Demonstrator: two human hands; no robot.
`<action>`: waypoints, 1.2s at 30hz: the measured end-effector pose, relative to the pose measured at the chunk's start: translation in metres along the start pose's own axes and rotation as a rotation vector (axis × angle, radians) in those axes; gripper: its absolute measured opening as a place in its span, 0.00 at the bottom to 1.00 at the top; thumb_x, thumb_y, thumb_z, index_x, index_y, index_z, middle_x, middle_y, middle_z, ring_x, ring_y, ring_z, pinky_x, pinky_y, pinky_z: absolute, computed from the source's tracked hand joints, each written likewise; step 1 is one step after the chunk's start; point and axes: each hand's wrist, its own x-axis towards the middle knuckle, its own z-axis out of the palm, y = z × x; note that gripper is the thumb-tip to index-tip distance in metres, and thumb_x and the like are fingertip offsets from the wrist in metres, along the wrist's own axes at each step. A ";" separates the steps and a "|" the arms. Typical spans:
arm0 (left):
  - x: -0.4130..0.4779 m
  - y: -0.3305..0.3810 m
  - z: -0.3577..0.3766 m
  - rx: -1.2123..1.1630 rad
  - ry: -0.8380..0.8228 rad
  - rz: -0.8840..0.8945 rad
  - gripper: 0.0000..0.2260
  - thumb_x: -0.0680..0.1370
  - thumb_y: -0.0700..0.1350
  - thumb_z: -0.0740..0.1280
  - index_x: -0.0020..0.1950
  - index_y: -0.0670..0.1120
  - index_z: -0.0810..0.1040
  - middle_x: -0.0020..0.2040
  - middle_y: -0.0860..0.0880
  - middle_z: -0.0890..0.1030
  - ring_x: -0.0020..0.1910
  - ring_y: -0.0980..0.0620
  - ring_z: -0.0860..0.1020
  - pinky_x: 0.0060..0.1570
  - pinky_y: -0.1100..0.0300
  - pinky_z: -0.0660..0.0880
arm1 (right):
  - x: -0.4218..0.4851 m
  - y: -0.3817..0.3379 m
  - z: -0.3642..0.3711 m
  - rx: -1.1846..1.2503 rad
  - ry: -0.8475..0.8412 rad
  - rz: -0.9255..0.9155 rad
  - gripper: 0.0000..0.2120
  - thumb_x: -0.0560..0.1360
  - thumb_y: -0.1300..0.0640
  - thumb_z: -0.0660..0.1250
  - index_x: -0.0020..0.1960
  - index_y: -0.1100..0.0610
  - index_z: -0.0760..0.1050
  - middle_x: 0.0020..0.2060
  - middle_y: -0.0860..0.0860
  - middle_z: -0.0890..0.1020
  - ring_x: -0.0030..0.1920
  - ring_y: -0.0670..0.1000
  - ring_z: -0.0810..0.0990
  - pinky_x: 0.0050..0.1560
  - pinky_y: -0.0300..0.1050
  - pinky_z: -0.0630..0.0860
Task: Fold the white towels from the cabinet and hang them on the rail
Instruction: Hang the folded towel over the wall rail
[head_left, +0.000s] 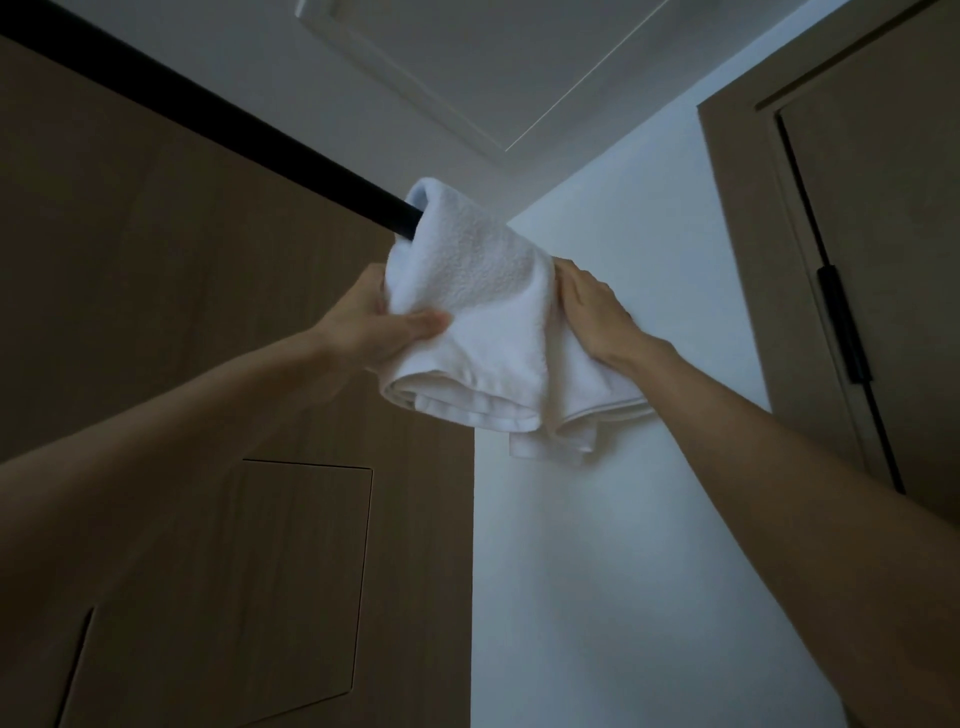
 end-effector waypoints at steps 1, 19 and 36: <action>0.001 -0.001 -0.001 -0.008 0.001 -0.009 0.30 0.73 0.48 0.74 0.70 0.48 0.63 0.60 0.48 0.77 0.54 0.48 0.80 0.49 0.50 0.80 | 0.000 0.006 -0.001 -0.017 0.006 0.024 0.24 0.81 0.42 0.40 0.73 0.43 0.62 0.71 0.49 0.70 0.69 0.56 0.68 0.71 0.57 0.62; 0.003 -0.015 0.056 -0.034 0.089 -0.019 0.34 0.71 0.46 0.75 0.72 0.50 0.63 0.61 0.49 0.76 0.58 0.48 0.77 0.56 0.47 0.78 | -0.026 -0.025 -0.030 0.099 0.116 0.103 0.21 0.83 0.57 0.52 0.74 0.49 0.67 0.73 0.49 0.68 0.73 0.50 0.64 0.70 0.38 0.58; -0.020 -0.031 0.066 -0.092 0.006 -0.014 0.37 0.66 0.53 0.78 0.71 0.52 0.66 0.61 0.53 0.77 0.60 0.53 0.76 0.54 0.54 0.78 | -0.032 -0.061 0.001 -0.012 -0.150 -0.004 0.24 0.84 0.55 0.46 0.79 0.47 0.45 0.79 0.53 0.48 0.78 0.48 0.41 0.76 0.50 0.36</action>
